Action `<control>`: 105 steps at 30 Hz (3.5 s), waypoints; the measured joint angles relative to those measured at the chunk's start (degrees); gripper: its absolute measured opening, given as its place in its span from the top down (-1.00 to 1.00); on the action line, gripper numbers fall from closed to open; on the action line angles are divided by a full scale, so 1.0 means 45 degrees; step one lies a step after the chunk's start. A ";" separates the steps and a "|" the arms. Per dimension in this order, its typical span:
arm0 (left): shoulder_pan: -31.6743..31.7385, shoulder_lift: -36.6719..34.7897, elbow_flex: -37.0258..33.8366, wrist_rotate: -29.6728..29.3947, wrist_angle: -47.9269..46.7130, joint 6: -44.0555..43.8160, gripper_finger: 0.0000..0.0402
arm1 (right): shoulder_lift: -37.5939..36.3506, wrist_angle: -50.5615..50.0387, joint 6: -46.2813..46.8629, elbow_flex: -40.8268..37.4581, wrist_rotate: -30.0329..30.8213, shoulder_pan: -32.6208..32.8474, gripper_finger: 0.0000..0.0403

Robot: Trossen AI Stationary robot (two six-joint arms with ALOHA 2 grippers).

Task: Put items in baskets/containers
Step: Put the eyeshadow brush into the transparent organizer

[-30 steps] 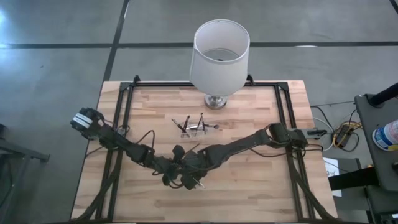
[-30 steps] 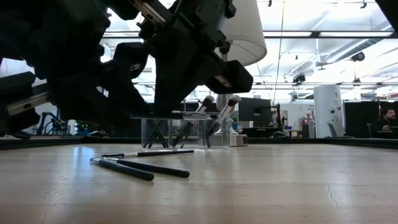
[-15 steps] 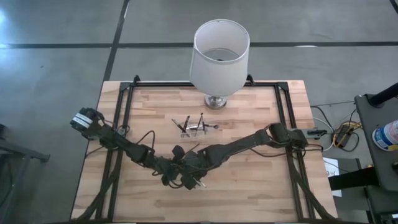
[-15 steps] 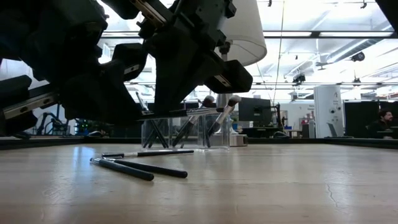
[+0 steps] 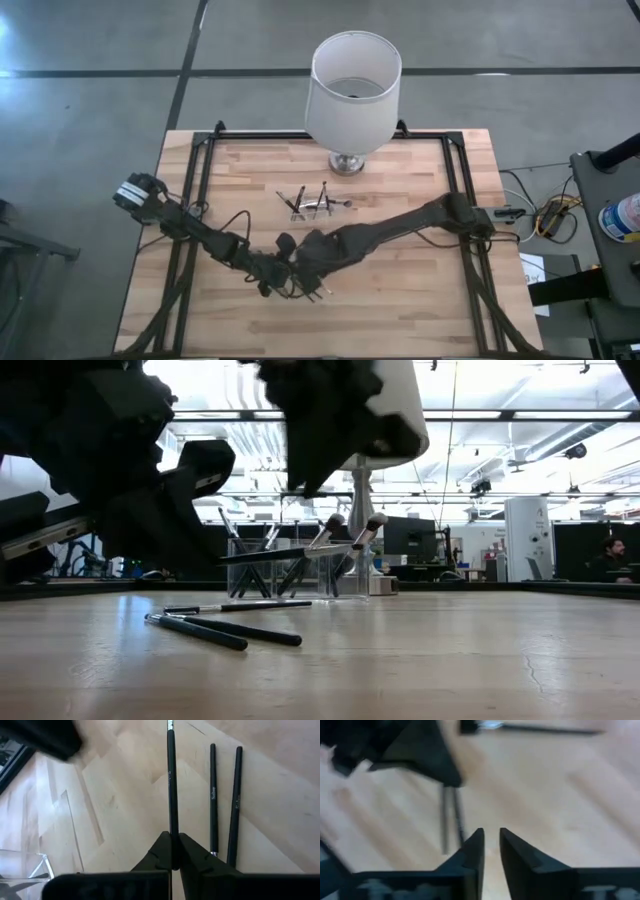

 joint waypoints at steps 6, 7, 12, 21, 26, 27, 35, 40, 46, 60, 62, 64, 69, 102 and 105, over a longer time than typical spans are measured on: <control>0.0058 -0.0283 -0.0011 -0.0399 -0.0260 -0.1390 0.95 | -0.0926 -0.3428 0.0825 0.0719 0.3355 0.0311 0.44; 0.0089 -0.0404 -0.0015 -0.0410 -0.0273 -0.1797 0.95 | -0.1148 -0.3699 0.1029 0.0806 0.4093 0.0461 0.39; 0.0244 -0.1574 -0.0243 -0.0327 -0.0440 -0.3887 0.95 | -0.1985 -0.4087 0.1063 0.0875 0.5737 0.1253 0.24; 0.1560 -0.4615 -0.1030 -0.0176 -0.0291 -0.6687 0.96 | -0.3112 -0.6432 0.3636 0.0774 0.7671 0.2133 0.21; 0.2787 -0.6570 -0.1282 0.1150 -0.0233 -0.7956 0.96 | -0.3844 -0.7116 0.5167 0.0723 0.9716 0.2375 0.21; 0.2969 -0.6988 -0.1282 0.1609 -0.0219 -0.8256 0.96 | -0.3953 -0.6979 0.5293 0.0721 1.0100 0.2375 0.21; 0.3631 -0.9510 -0.1280 0.3618 0.2293 -1.0601 0.93 | -0.3927 -0.5109 0.5031 0.0551 1.3473 0.2244 0.21; 0.3836 -1.0431 -0.0667 0.3555 0.2972 -1.0884 0.95 | -0.4381 -0.3137 0.3046 0.0696 1.5446 0.2275 0.25; 0.3852 -1.0437 -0.0225 0.3356 0.2911 -1.0751 0.95 | -0.4917 0.3165 -0.3978 0.0677 1.3413 0.1714 0.37; 0.3857 -1.0632 0.0265 0.3582 0.3885 -1.0727 0.95 | -0.4614 1.1255 -1.1675 0.0667 0.6503 -0.0043 0.42; 0.3857 -1.0636 0.0339 0.3679 0.3910 -1.0731 0.94 | -0.4501 1.1804 -1.2076 0.0667 0.5826 -0.0291 0.34; 0.3857 -1.0637 0.0357 0.3723 0.3902 -1.0731 0.94 | -0.4421 1.1864 -1.2065 0.0667 0.5800 -0.0461 0.25; 0.3857 -1.0637 0.0353 0.3754 0.3800 -1.0618 0.94 | -0.4416 1.1909 -1.1662 0.0682 0.5753 -0.0582 0.05; 0.4020 -0.9758 0.0486 0.3409 0.4060 -0.9634 0.94 | -0.4324 1.1992 -0.9461 0.0604 0.5159 -0.1297 0.33; 0.4027 -0.9758 0.0486 0.3313 0.4000 -0.9598 0.94 | -0.4324 1.1997 -0.9423 0.0604 0.5159 -0.1297 0.45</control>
